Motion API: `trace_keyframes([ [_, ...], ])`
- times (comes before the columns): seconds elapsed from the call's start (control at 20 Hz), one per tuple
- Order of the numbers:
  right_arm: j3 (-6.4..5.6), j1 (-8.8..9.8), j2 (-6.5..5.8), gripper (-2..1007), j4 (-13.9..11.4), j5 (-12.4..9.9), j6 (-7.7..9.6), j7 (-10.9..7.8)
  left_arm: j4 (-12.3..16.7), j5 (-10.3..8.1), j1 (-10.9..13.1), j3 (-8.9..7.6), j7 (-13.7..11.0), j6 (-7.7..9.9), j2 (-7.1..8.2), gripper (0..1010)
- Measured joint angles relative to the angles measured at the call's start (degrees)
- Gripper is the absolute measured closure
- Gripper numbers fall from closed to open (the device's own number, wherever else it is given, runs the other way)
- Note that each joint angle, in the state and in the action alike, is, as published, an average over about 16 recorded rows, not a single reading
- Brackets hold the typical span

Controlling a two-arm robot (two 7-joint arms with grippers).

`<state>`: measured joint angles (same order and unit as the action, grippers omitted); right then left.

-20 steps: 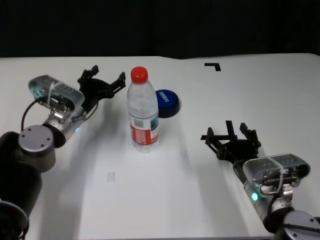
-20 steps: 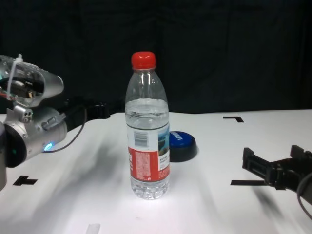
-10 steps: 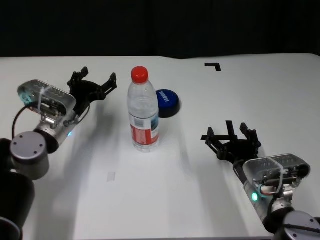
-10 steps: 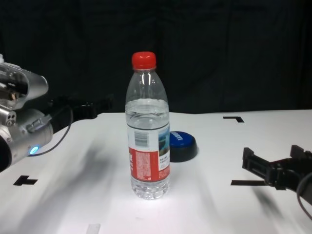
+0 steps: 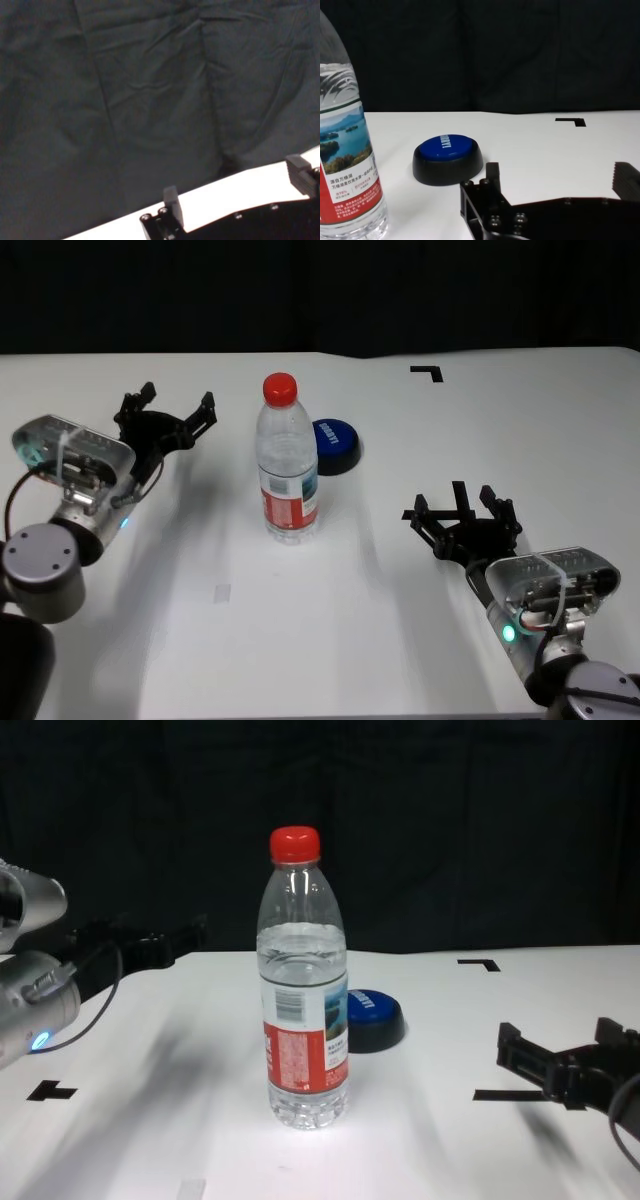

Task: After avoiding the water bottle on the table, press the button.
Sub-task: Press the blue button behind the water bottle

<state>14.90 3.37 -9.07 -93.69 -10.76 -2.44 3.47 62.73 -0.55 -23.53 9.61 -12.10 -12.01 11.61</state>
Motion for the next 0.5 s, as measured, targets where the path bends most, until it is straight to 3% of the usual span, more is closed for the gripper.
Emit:
trace_keyframes([
  [0.5,0.00,0.00,0.00,2,0.00,0.00,0.00,0.00,5.98,0.35,4.92,-1.82,1.54,1.90,0.14,7],
])
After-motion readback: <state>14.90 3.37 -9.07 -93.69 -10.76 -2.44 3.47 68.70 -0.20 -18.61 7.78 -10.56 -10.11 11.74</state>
